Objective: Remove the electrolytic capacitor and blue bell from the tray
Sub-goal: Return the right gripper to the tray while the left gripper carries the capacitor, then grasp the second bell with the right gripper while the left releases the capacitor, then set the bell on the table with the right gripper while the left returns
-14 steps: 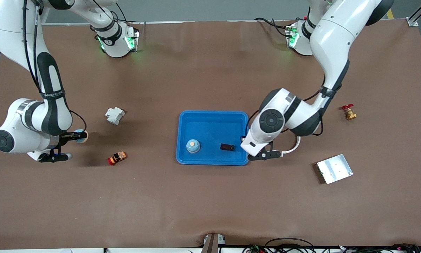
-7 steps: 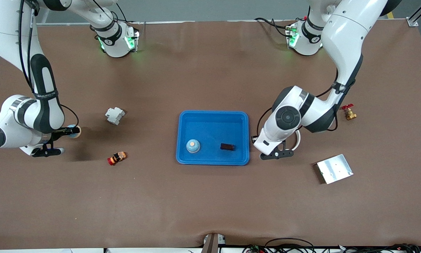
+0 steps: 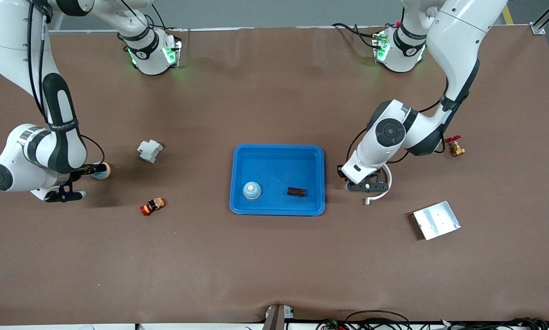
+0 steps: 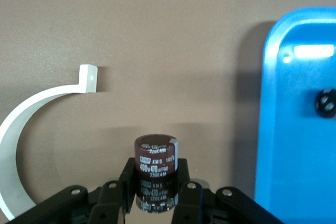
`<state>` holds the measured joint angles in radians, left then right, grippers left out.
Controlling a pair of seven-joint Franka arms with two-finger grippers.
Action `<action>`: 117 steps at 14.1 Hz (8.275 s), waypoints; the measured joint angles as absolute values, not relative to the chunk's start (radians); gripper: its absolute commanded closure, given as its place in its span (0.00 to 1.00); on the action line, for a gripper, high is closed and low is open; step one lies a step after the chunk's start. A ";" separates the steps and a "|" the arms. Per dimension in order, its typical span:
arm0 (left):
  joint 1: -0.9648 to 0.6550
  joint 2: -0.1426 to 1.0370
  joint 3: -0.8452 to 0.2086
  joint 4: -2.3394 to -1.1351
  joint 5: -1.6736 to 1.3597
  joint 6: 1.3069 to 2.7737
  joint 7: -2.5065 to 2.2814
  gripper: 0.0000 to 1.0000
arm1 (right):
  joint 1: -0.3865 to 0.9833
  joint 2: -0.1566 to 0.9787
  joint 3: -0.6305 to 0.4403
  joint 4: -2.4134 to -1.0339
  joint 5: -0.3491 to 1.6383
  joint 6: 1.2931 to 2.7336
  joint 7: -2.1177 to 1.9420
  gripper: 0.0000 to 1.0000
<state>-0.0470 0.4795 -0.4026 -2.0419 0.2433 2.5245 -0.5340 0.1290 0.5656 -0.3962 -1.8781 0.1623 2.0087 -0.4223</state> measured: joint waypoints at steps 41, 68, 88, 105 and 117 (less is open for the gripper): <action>0.050 0.520 -0.407 -2.163 0.386 2.730 -0.521 0.00 | 0.775 0.889 -0.213 -1.327 0.334 2.152 0.764 0.00; 0.330 0.393 -0.682 -1.882 0.258 2.251 -0.893 0.00 | 0.503 0.725 -0.295 -1.256 0.361 1.764 0.340 1.00; -0.412 0.825 -0.259 -1.373 0.277 2.216 -2.183 0.00 | 0.332 0.635 -0.409 -1.732 0.333 2.080 -0.389 1.00; -0.501 0.935 -0.225 -1.278 0.241 2.190 -2.195 0.00 | 0.334 0.635 -0.398 -1.768 0.334 2.081 -0.387 0.00; -0.528 0.945 -0.227 -1.281 0.232 2.170 -2.127 0.93 | 0.333 0.576 -0.427 -1.564 0.335 1.857 -0.257 0.00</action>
